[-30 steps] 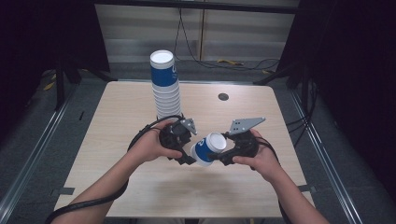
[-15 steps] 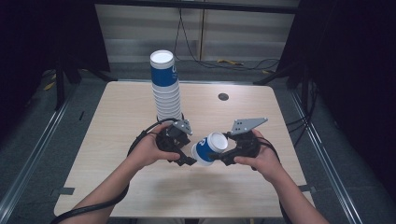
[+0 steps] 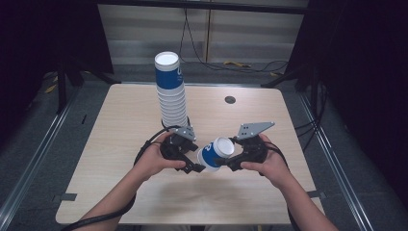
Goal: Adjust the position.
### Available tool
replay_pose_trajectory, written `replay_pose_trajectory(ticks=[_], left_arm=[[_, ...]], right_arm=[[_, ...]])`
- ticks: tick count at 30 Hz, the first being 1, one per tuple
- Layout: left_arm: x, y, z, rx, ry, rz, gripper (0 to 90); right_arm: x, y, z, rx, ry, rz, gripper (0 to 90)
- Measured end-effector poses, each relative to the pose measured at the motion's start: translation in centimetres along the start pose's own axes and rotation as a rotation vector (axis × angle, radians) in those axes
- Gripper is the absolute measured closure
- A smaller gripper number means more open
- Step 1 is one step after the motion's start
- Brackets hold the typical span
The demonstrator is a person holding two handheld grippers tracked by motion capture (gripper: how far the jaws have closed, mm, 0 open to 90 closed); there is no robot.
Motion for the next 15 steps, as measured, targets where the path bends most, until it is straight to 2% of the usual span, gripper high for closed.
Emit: replay_pose_trajectory(ticks=[4,15], left_arm=[[0.08,0.08,-0.25,0.005,0.005,0.002,15.8],[-0.53,0.46,-0.37,0.012,-0.002,-0.026,15.8]], right_arm=[[0.05,0.03,-0.05,0.005,0.001,0.002,25.4],[-0.01,-0.17,-0.29,-0.005,-0.006,0.010,25.4]])
Point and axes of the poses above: each handheld gripper's, and its own axes: z roughly backward along the jaws, x roughly out of its underside, y roughly to its right, the point moved 3 cm from there along -z, roughly forward along the jaws, and after that the axes turned 2 degrees about y, right-handed, at the moved point
